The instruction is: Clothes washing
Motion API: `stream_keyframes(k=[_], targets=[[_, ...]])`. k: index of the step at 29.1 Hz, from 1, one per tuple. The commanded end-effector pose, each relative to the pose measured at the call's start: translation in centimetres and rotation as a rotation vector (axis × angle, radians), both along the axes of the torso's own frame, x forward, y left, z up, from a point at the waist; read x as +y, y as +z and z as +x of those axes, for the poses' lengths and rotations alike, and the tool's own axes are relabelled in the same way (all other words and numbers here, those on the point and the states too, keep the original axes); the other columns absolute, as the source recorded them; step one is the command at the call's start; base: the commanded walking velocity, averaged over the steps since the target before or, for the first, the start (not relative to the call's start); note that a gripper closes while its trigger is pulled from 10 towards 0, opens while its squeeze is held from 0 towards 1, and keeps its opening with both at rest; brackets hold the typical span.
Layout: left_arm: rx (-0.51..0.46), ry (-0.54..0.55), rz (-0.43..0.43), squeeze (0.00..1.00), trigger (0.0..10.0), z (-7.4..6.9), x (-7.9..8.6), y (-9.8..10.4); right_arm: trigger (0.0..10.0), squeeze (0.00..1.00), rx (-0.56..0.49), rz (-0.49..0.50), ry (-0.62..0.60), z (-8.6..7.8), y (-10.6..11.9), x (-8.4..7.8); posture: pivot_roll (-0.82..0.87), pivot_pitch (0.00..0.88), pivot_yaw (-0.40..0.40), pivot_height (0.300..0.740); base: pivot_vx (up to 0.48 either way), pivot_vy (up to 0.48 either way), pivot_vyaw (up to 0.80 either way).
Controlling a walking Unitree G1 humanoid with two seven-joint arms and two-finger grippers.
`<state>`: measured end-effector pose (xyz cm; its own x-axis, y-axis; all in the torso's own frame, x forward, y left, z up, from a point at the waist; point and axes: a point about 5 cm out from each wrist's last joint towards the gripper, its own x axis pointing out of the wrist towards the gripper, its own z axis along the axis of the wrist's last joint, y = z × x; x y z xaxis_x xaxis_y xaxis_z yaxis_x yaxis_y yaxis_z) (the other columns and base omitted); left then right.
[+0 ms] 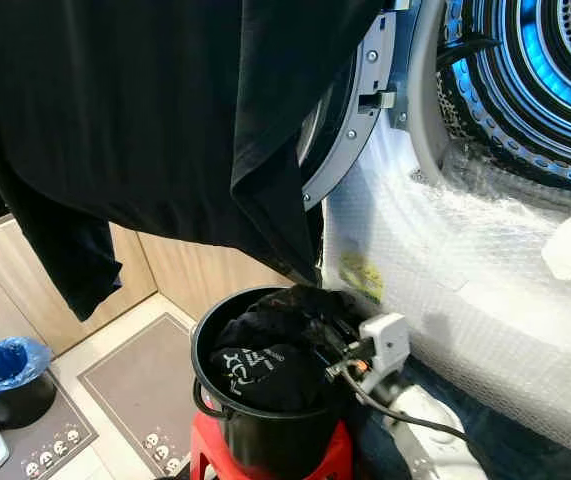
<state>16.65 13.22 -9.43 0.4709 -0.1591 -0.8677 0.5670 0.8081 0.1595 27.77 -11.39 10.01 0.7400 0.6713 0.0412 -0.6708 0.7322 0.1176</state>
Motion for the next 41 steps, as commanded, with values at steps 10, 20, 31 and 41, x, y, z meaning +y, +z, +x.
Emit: stream_keyframes(k=[10,20,31,41], targets=[[0.044,-0.047,0.034,0.00,10.0,-0.8,0.3,-0.4,10.0,0.00,-0.012,-0.041,0.213,-1.8,1.4,-2.7,-0.21,0.000,0.071,0.740,0.000,0.000,0.00],[0.005,0.072,0.030,0.00,10.0,-0.1,0.8,-0.1,10.0,0.00,0.061,-0.079,0.386,-1.6,1.1,-2.4,-0.02,0.000,-0.094,0.740,0.000,0.000,0.00],[0.031,0.065,0.040,0.00,10.0,-1.0,1.3,-0.5,10.0,0.00,0.023,-0.020,0.362,-2.2,1.8,-2.0,-0.13,0.000,0.002,0.740,0.000,0.000,0.00],[0.019,0.017,0.044,0.00,10.0,-0.3,1.0,-0.2,10.0,0.00,-0.023,0.064,0.368,-3.5,4.2,-3.8,-0.17,0.000,0.051,0.740,0.000,0.000,0.00]])
